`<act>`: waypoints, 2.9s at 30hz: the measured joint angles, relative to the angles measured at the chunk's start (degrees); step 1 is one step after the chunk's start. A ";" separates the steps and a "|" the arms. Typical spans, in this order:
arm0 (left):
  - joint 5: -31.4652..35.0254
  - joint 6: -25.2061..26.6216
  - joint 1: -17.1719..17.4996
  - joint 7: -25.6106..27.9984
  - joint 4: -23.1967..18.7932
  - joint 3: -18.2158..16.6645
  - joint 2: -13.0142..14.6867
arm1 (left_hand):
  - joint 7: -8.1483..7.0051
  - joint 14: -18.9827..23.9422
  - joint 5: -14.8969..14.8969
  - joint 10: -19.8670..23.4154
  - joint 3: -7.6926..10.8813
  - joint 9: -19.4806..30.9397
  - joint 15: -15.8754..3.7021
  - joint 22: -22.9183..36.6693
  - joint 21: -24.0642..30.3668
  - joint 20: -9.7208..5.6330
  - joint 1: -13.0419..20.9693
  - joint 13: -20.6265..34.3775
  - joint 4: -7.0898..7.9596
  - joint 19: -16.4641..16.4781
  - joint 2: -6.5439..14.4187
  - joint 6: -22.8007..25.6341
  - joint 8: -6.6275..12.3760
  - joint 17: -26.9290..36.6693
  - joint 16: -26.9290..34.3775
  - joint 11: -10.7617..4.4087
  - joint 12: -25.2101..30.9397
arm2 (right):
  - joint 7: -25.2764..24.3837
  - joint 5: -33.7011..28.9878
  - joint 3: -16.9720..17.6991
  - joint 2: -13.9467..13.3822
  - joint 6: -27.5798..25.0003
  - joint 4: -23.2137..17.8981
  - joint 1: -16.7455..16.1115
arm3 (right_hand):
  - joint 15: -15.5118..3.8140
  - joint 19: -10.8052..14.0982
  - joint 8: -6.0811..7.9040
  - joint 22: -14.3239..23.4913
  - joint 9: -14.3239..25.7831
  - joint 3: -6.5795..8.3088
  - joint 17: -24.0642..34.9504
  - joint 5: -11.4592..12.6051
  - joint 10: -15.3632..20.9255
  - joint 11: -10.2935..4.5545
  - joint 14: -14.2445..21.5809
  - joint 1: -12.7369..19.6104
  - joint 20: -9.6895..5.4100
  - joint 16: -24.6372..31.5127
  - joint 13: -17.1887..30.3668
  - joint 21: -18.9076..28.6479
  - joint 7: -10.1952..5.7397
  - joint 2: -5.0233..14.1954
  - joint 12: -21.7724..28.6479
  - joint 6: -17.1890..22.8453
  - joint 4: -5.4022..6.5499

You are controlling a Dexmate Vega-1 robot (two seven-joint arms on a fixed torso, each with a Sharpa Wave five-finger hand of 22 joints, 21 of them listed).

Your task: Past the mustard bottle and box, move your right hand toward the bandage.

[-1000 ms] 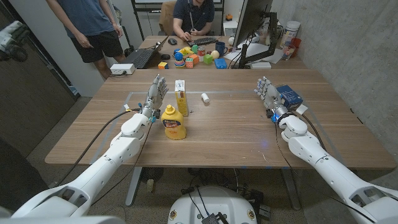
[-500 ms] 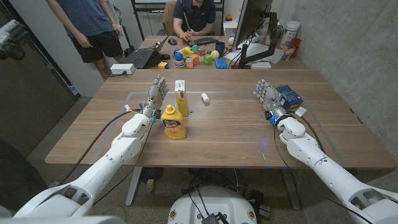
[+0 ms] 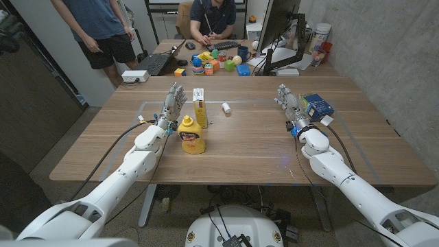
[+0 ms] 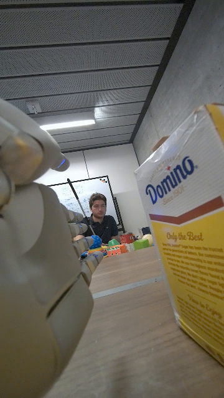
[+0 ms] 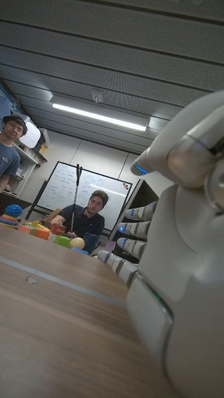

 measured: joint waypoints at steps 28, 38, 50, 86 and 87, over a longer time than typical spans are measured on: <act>-0.87 -2.56 -1.17 -2.91 4.15 -0.12 -1.37 | 0.00 -0.12 0.00 0.00 0.00 -0.01 0.52 -0.01 0.00 0.00 0.00 -0.01 0.00 0.00 0.00 0.00 0.00 -0.01 0.00 0.00 0.00 | -13.39 -32.74 -7.29 1.53 9.24 -2.68 4.38 | 0.50 4.91 0.99 0.01 0.28 -0.12 0.15 -2.06 2.32 -2.31 2.82 6.43 8.19 0.00 0.27 0.46 -3.79 -2.66 0.00 4.63 -5.46; -1.14 -3.75 -1.77 -3.96 6.28 -0.31 -2.15 | 0.00 -0.12 0.00 0.00 0.00 -0.01 0.52 -0.01 0.00 0.00 0.00 -0.01 0.00 0.00 0.00 0.00 0.00 -0.01 -0.01 0.00 0.00 | -18.64 -47.53 -10.72 1.21 7.49 -2.56 7.15 | 0.19 5.96 1.43 0.01 0.27 -0.14 0.15 -2.86 4.02 -3.66 4.54 7.64 8.79 0.00 0.27 0.46 -4.40 -2.52 0.44 7.28 -6.41; -1.23 -4.74 -2.30 -4.67 7.61 -0.37 -2.81 | 0.00 -0.12 0.00 0.01 0.00 -0.02 0.52 -0.01 0.00 0.00 0.00 -0.01 -0.01 0.00 0.00 0.00 0.00 -0.02 -0.01 0.00 0.00 | -21.73 -60.04 -16.35 0.66 2.42 -0.80 12.04 | 0.19 6.15 0.72 0.02 0.26 -0.90 0.14 -3.72 2.66 -4.34 4.09 7.39 8.99 -0.33 0.26 0.46 -4.80 -3.35 -0.24 6.21 -6.84; 0.15 -5.39 -4.63 -4.12 9.50 0.70 -4.45 | 0.00 -0.12 -0.01 0.01 -0.01 -0.02 0.52 -0.02 0.00 0.00 0.00 -0.02 -0.01 0.00 0.00 0.01 0.00 -0.02 -0.01 0.00 0.00 | -17.97 -69.07 -33.89 6.46 -7.80 19.26 29.18 | -0.21 4.01 0.23 -0.12 0.53 -1.84 0.41 -4.34 -0.05 -4.83 1.66 7.85 8.89 -0.71 0.53 -0.54 -4.40 -3.80 -0.23 5.02 -7.31; 0.15 -5.39 -4.63 -4.12 9.33 0.73 -4.45 | 0.00 -0.12 -0.01 0.01 -0.01 -0.02 0.52 -0.02 0.00 0.00 0.00 -0.02 -0.01 0.01 0.00 0.00 0.00 -0.02 -0.01 0.00 0.00 | -18.15 -69.11 -33.89 6.46 -7.80 19.26 29.18 | -0.25 4.01 0.23 -0.12 0.53 -1.84 0.34 -4.34 -0.05 -4.83 1.69 7.85 8.89 -0.71 0.53 -0.54 -4.40 -3.80 -0.23 5.02 -7.31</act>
